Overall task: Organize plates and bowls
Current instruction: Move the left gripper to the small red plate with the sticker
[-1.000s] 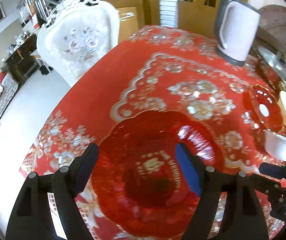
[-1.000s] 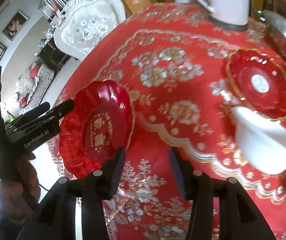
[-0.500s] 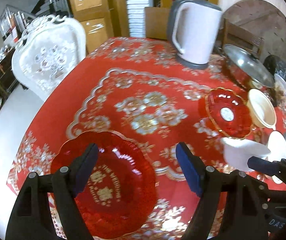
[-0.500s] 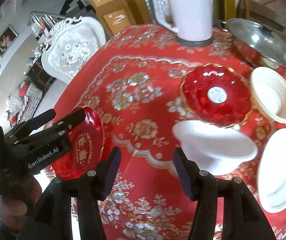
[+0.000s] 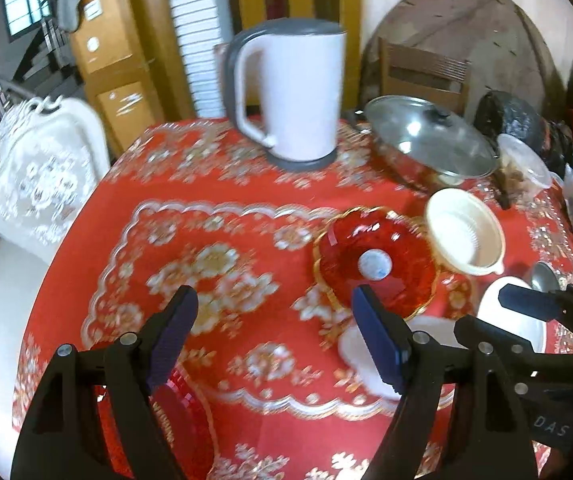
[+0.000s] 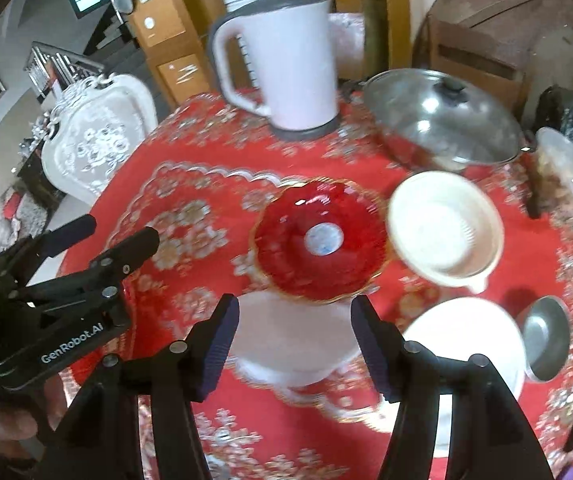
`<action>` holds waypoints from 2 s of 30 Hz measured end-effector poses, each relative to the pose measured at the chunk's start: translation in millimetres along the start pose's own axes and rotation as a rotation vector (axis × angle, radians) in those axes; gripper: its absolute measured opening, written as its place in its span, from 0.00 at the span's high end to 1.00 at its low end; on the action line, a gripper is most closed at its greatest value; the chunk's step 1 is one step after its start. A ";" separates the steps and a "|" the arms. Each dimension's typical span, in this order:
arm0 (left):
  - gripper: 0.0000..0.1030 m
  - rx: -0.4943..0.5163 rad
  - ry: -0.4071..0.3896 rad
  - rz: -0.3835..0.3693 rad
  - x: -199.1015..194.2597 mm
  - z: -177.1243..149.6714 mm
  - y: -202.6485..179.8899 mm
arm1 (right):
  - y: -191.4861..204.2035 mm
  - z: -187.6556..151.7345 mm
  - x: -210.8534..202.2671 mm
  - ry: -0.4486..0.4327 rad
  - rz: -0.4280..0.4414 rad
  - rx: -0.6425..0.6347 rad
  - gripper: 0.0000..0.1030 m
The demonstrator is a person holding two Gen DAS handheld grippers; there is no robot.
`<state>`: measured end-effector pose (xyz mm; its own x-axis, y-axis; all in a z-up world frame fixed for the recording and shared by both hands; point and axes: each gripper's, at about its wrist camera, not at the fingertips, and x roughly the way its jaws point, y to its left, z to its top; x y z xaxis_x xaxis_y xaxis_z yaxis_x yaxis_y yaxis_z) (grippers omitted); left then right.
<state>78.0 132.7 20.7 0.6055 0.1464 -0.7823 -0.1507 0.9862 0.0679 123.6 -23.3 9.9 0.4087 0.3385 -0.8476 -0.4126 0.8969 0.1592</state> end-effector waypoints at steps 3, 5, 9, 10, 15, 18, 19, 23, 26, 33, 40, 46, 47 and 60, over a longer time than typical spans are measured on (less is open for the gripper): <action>0.23 0.020 -0.007 -0.018 1.5 14.2 -14.4 | -15.3 6.3 -5.1 -0.014 -0.030 0.008 0.39; 0.23 0.028 -0.008 -0.029 2.6 21.7 -21.7 | -25.9 9.5 -8.0 -0.025 -0.051 0.014 0.37; 0.23 0.039 -0.013 -0.045 8.2 38.1 -35.4 | -41.4 15.5 -9.0 -0.031 -0.074 0.029 0.37; 0.23 0.040 -0.011 -0.046 10.2 40.9 -37.9 | -43.9 16.7 -8.7 -0.031 -0.075 0.033 0.37; 0.23 0.041 0.002 -0.070 20.7 52.9 -47.0 | -57.7 18.2 -1.1 -0.016 -0.087 0.063 0.37; 0.23 0.036 0.027 -0.094 29.7 56.1 -49.8 | -65.7 18.0 3.9 -0.005 -0.092 0.080 0.37; 0.23 0.038 0.035 -0.103 32.9 56.3 -50.7 | -67.8 17.9 5.3 -0.002 -0.093 0.086 0.37; 0.23 0.064 0.058 -0.085 46.0 53.1 -54.4 | -71.5 19.1 14.9 0.026 -0.046 0.114 0.37; 0.23 0.067 0.086 -0.086 59.2 50.3 -51.6 | -71.6 21.1 28.5 0.062 -0.014 0.131 0.37; 0.23 0.059 0.142 -0.058 94.2 39.6 -39.0 | -74.1 21.8 69.2 0.162 0.047 0.191 0.37; 0.23 0.062 0.190 -0.072 126.3 31.7 -36.8 | -79.1 22.3 91.6 0.199 0.034 0.210 0.37; 0.23 0.032 0.235 -0.080 148.6 30.0 -34.3 | -81.2 22.8 108.9 0.234 0.035 0.217 0.37; 0.23 0.030 0.242 -0.083 151.8 29.3 -34.0 | -81.8 23.0 112.5 0.243 0.037 0.217 0.37; 0.23 0.029 0.304 -0.104 180.8 24.6 -40.7 | -81.9 23.4 140.6 0.294 0.050 0.216 0.37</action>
<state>212.9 120.9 -108.2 0.3551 0.0191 -0.9347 -0.0747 0.9972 -0.0080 234.0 -42.5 -110.5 0.1277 0.3150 -0.9405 -0.2314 0.9315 0.2806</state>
